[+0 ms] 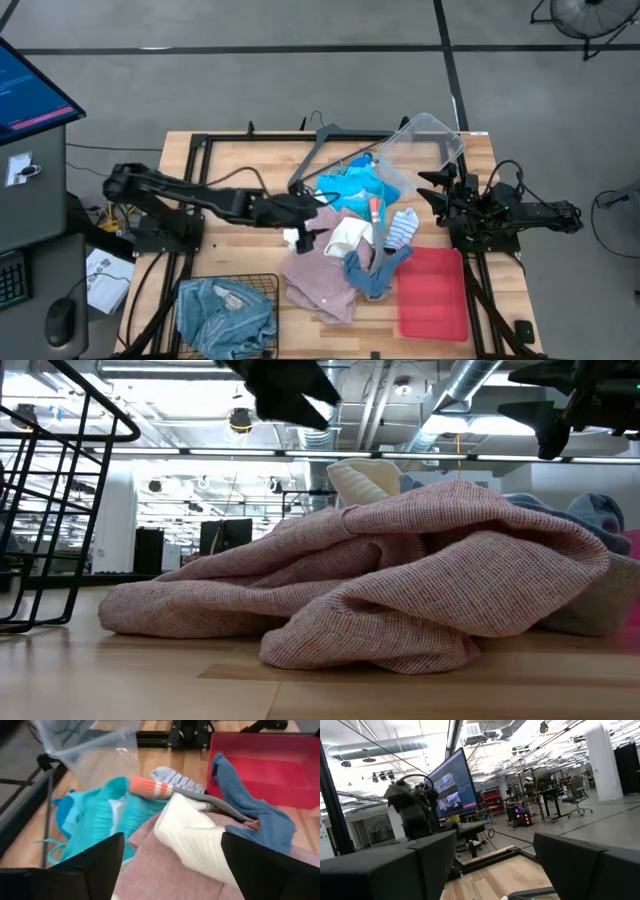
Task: Pick & Place Cloths
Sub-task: Put the white sock into the red bin
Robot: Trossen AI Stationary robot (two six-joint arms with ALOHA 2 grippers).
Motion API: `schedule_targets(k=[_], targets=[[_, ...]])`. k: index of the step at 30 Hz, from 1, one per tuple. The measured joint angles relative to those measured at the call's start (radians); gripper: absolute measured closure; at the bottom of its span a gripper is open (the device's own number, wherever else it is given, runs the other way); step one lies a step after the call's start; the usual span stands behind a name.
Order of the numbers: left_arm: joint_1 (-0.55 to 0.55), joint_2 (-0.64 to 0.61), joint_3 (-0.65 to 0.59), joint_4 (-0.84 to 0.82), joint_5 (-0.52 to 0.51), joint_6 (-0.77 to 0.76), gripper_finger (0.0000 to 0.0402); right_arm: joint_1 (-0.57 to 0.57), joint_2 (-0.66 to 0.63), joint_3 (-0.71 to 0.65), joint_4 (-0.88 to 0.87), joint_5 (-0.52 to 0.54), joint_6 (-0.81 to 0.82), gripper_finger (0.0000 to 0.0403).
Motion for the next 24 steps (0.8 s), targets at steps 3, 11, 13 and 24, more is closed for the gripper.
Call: schedule_targets(k=[3,11,13,24], targets=[[-0.006,0.059,0.0,0.046,0.006,-0.006,0.0078,0.0,0.0,0.0,-0.002,0.0,0.0,0.0139],[-0.046,0.157,0.0,0.16,-0.014,-0.005,0.0083,0.0,0.0,0.0,-0.029,0.0,0.001,0.0139],[-0.047,0.185,0.001,0.155,-0.021,-0.005,0.0085,0.0,0.0,0.0,-0.028,0.0,0.001,0.0139],[-0.055,0.287,0.001,0.159,-0.1,-0.008,0.0126,0.0,0.0,0.0,-0.027,-0.001,0.002,0.0139]])
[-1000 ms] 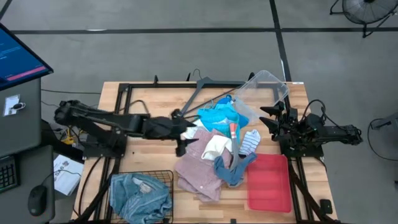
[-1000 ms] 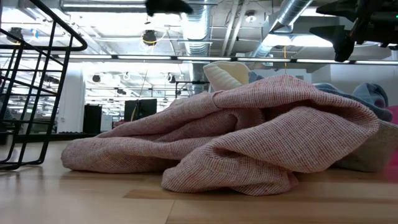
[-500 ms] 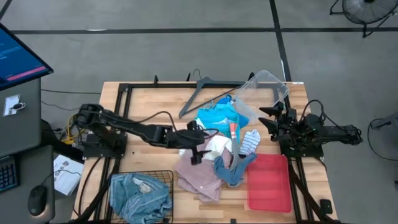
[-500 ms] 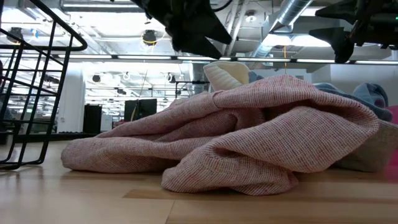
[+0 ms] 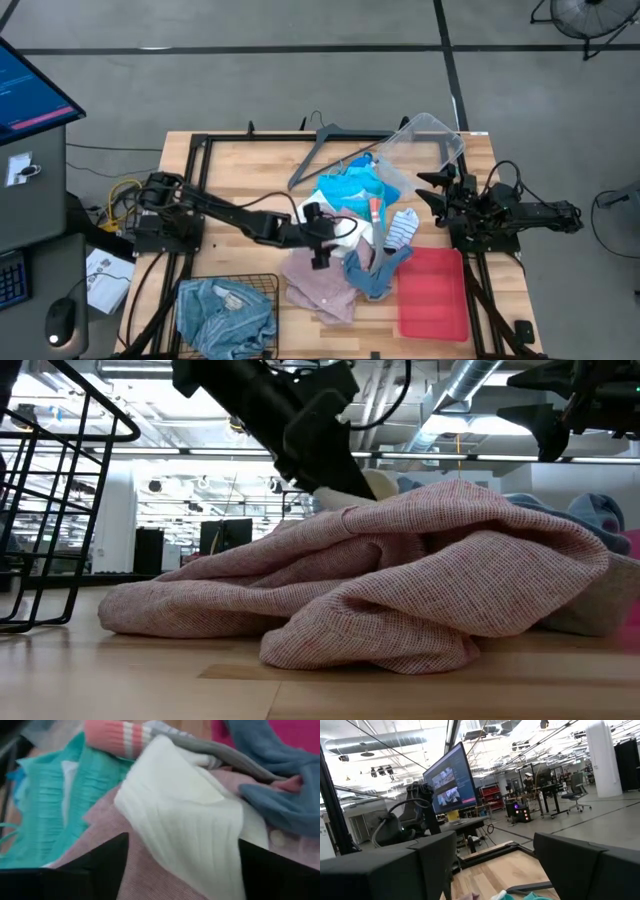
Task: Pick & Place Cloths
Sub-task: Put the white sock into the red bin
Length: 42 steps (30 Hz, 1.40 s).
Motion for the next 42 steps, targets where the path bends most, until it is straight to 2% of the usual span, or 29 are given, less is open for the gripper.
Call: schedule_targets(k=[3,8,10,16,21,30,36,42], targets=[[-0.009,-0.014,0.0,-0.01,-0.042,-0.001,0.0193,0.0,0.0,0.0,0.0,0.0,-0.016,0.0139],[-0.008,-0.034,0.0,-0.002,-0.048,-0.003,0.0358,0.0,0.0,0.0,0.01,0.0,-0.035,0.0139],[0.001,-0.051,0.0,-0.009,-0.047,0.0,0.0387,0.0,0.003,0.0,0.009,0.001,-0.058,0.0139],[0.042,-0.17,0.003,0.007,-0.048,0.031,0.04,0.0,0.101,0.0,0.086,0.052,-0.195,0.0139],[0.075,-0.292,0.004,0.028,-0.048,0.142,0.0401,0.0,0.301,0.07,0.142,0.051,-0.205,0.0139],[0.123,-0.393,0.005,0.037,-0.048,0.231,0.0401,0.0,0.8,0.397,0.146,0.036,-0.283,0.0139],[0.121,-0.394,0.004,0.039,-0.031,0.265,0.0401,0.0,1.091,0.637,0.134,-0.098,-0.393,0.0139],[0.103,-0.394,0.004,0.044,0.01,0.268,0.0401,-0.008,1.286,0.82,0.02,-0.164,-0.451,0.0139]])
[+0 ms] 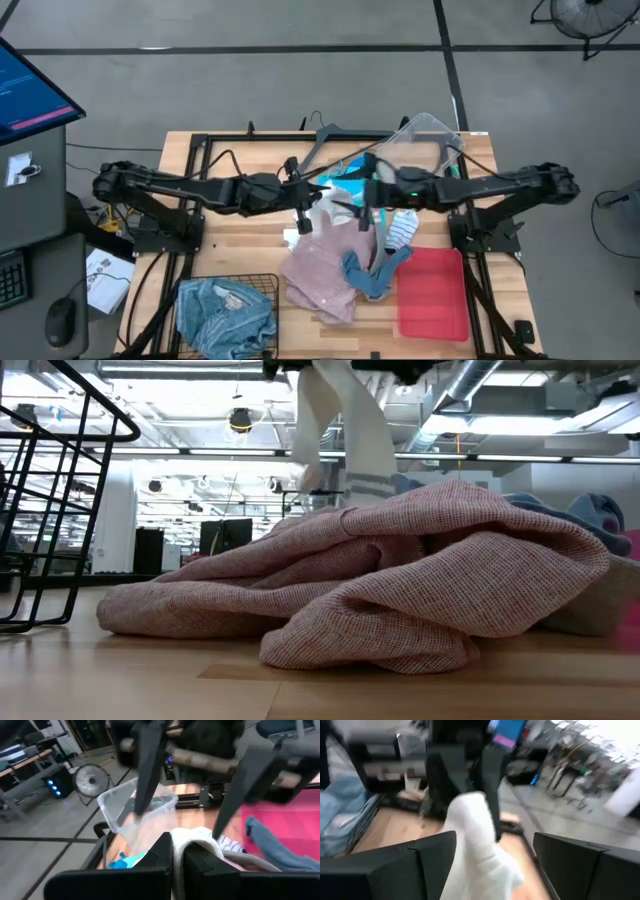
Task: Pick & Place Cloths
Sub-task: Put the white sock into the red bin
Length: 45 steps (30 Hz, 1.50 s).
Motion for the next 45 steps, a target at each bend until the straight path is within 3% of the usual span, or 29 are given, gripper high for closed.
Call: schedule_targets(k=[4,11,15,19,20,26,31,35,39,45], targets=[[-0.021,0.0,0.0,0.002,0.002,0.048,0.0401,-0.016,0.083,0.074,-0.126,-0.09,0.039,0.0139],[-0.057,0.0,0.0,0.016,0.002,0.102,0.0401,-0.031,0.157,0.111,-0.163,-0.101,0.022,0.0149],[-0.054,0.0,0.0,0.017,0.002,0.103,0.0401,-0.007,0.161,0.137,-0.165,-0.101,-0.015,0.022],[-0.048,0.0,0.0,0.02,-0.001,0.1,0.0401,0.015,0.138,0.153,-0.2,-0.102,-0.047,0.0361],[-0.047,0.0,0.0,0.021,-0.009,0.1,0.04,0.019,0.129,0.154,-0.211,-0.103,-0.048,0.038],[-0.032,0.001,0.0,0.017,-0.035,0.098,0.0375,0.028,0.054,0.155,-0.293,-0.094,0.03,0.0396],[-0.034,0.001,0.0,0.002,-0.035,0.093,0.0318,0.055,-0.048,0.155,-0.471,0.012,0.107,0.0399],[-0.051,0.001,0.0,0.0,-0.027,0.091,0.0267,0.108,-0.156,0.155,-0.689,0.093,0.247,0.04],[-0.066,0.001,0.0,0.0,-0.026,0.091,0.0226,0.212,-0.251,0.155,-0.933,0.152,0.492,0.0401],[-0.062,0.001,0.0,0.001,-0.027,0.092,0.0202,0.445,-0.331,0.155,-1.209,0.22,0.921,0.0402]])
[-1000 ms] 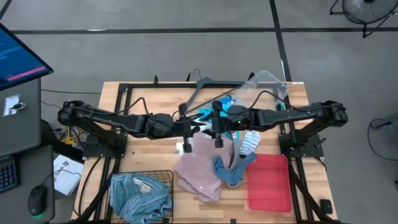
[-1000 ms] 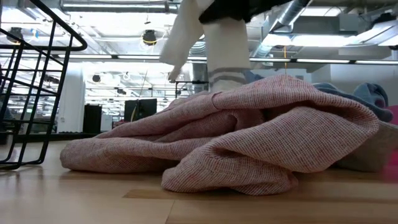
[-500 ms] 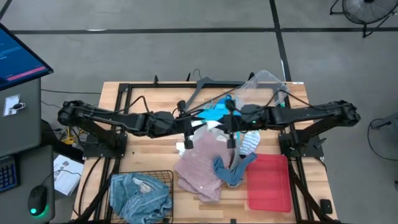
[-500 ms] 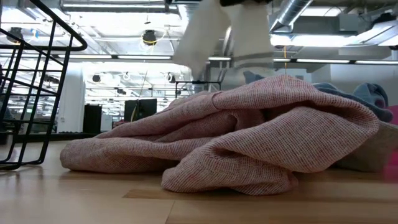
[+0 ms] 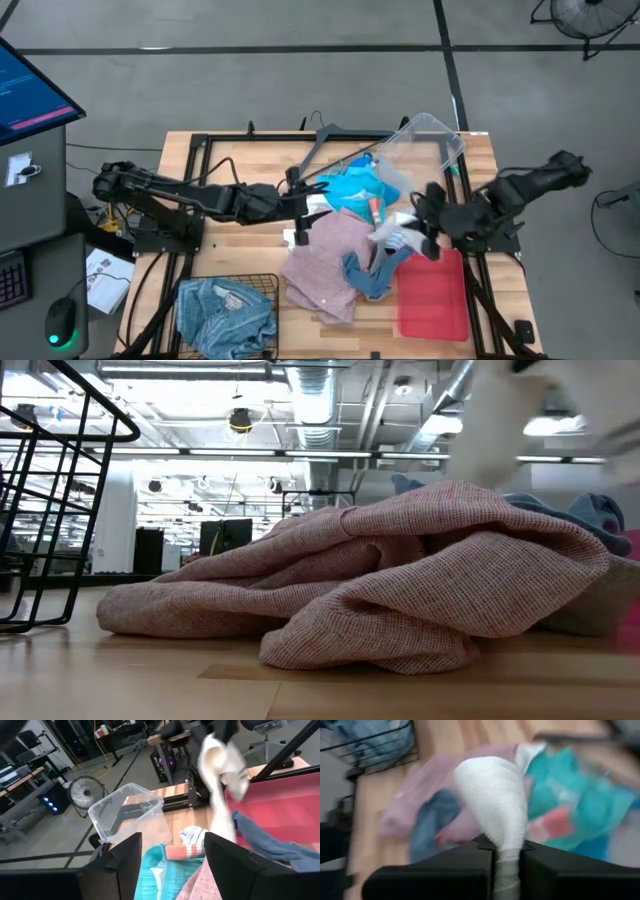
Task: Pick & Place Cloths
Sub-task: Put the white sock into the red bin
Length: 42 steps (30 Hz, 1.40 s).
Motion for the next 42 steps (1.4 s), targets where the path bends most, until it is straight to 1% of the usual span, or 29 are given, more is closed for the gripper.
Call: schedule_targets(k=[6,9,14,17,20,24,33,39,42], targets=[[0.002,0.0,0.0,0.0,0.0,0.002,0.0207,0.259,0.002,0.0,-0.023,-0.057,0.293,0.0402],[0.002,0.0,0.0,0.0,0.0,0.001,0.021,0.382,0.03,0.0,-0.025,-0.057,0.455,0.0402],[0.002,0.0,0.0,0.001,0.0,0.0,0.021,0.534,0.1,0.0,-0.099,-0.029,0.798,0.0403],[0.002,0.0,0.0,0.002,0.0,0.0,0.0212,0.59,0.149,0.0,-0.171,-0.005,0.976,0.0403],[0.002,0.0,0.0,0.002,0.0,-0.001,0.0214,0.599,0.202,-0.001,-0.213,0.0,1.089,0.0403],[0.002,0.0,0.0,0.002,0.0,-0.001,0.0215,0.567,0.286,-0.007,-0.243,0.016,1.181,0.0401],[0.002,0.0,0.0,0.002,0.0,-0.001,0.0214,0.457,0.418,-0.021,-0.226,0.006,1.293,0.0399],[0.002,0.0,0.0,0.002,0.0,0.006,0.0215,0.484,0.505,-0.021,-0.183,-0.009,1.37,0.0391],[0.002,0.0,0.0,0.002,0.0,0.007,0.0214,0.509,0.549,-0.021,-0.182,-0.057,1.42,0.039]])
